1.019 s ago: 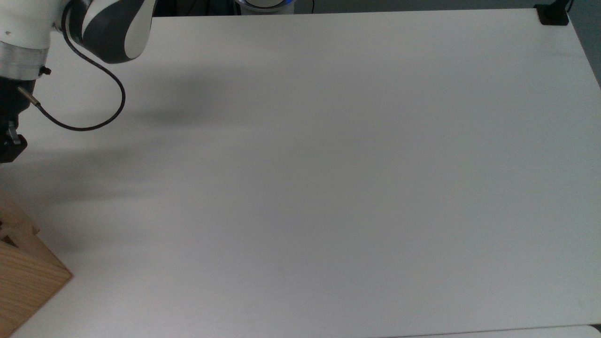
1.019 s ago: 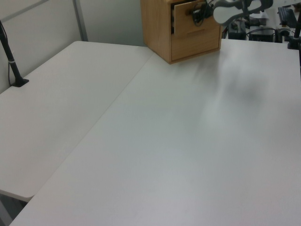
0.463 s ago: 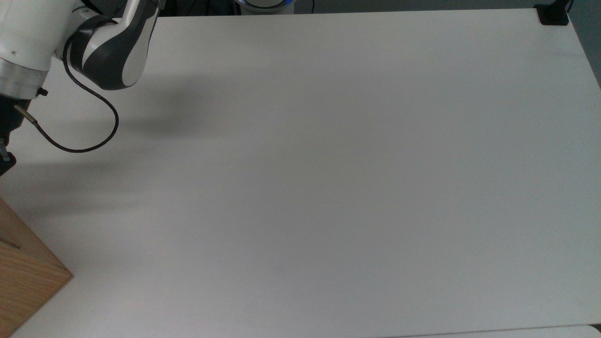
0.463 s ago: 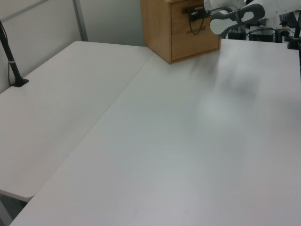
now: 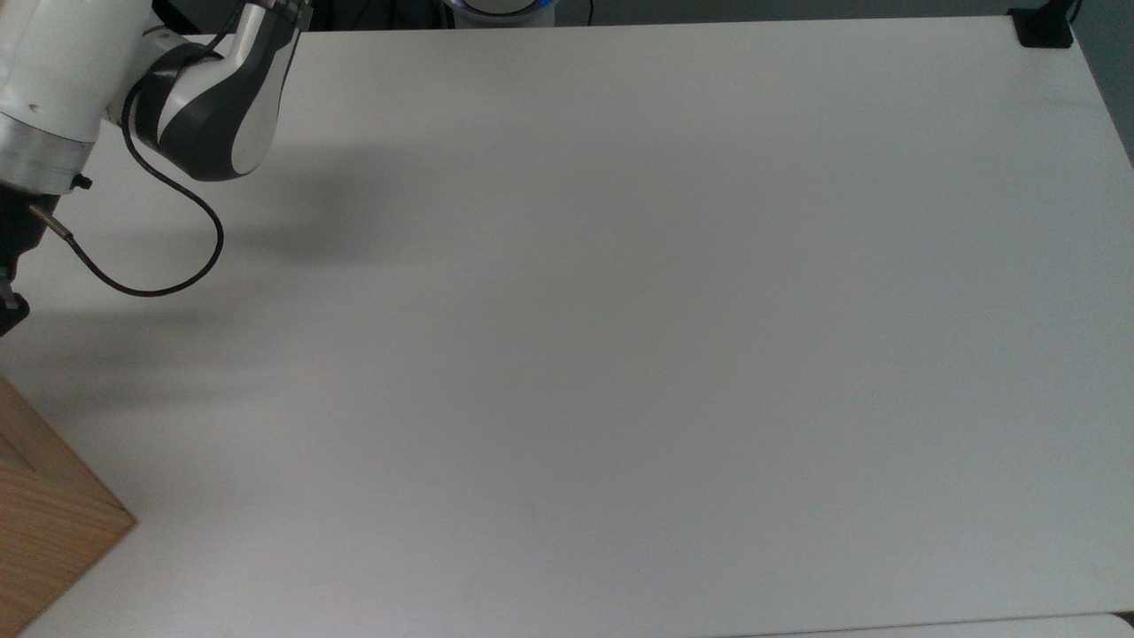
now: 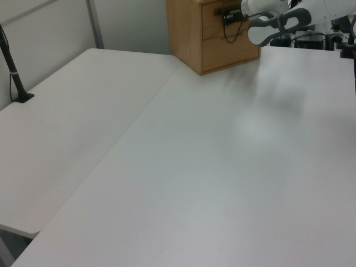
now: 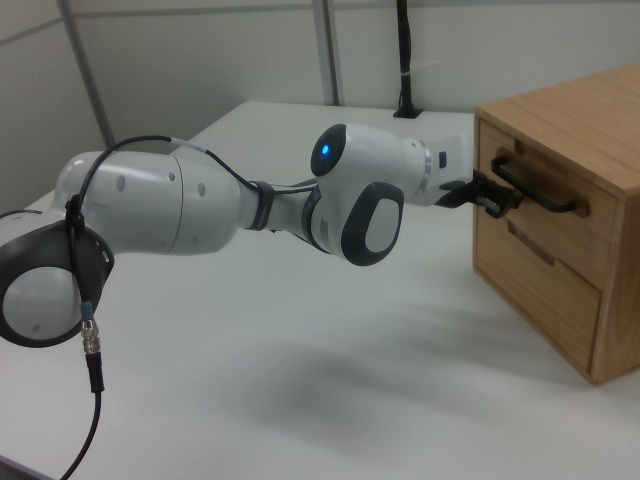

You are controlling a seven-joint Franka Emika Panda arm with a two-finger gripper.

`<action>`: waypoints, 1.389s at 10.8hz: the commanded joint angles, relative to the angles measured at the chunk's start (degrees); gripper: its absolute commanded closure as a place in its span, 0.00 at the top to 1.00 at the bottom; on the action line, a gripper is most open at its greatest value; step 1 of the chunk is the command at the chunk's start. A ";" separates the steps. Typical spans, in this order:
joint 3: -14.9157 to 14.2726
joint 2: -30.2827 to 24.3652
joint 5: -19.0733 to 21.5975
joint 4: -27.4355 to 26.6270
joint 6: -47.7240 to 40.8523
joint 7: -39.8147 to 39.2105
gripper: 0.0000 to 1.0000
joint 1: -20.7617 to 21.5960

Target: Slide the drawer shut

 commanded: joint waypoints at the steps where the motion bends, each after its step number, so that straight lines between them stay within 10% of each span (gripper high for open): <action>1: 1.25 -6.12 0.67 -5.14 1.61 -1.26 0.32 0.39; 3: 4.76 -14.47 0.58 -12.02 -6.68 -1.96 0.37 0.66; 7: 7.58 -26.09 1.10 -10.29 -51.56 -8.38 0.50 4.08; 9: 13.18 -30.49 0.40 -10.38 -67.31 -10.82 0.76 5.32; 10: 15.30 -31.82 0.40 -10.38 -72.43 -11.45 1.00 5.49; 15: 17.09 -36.04 1.02 -10.90 -80.57 -19.35 1.00 10.76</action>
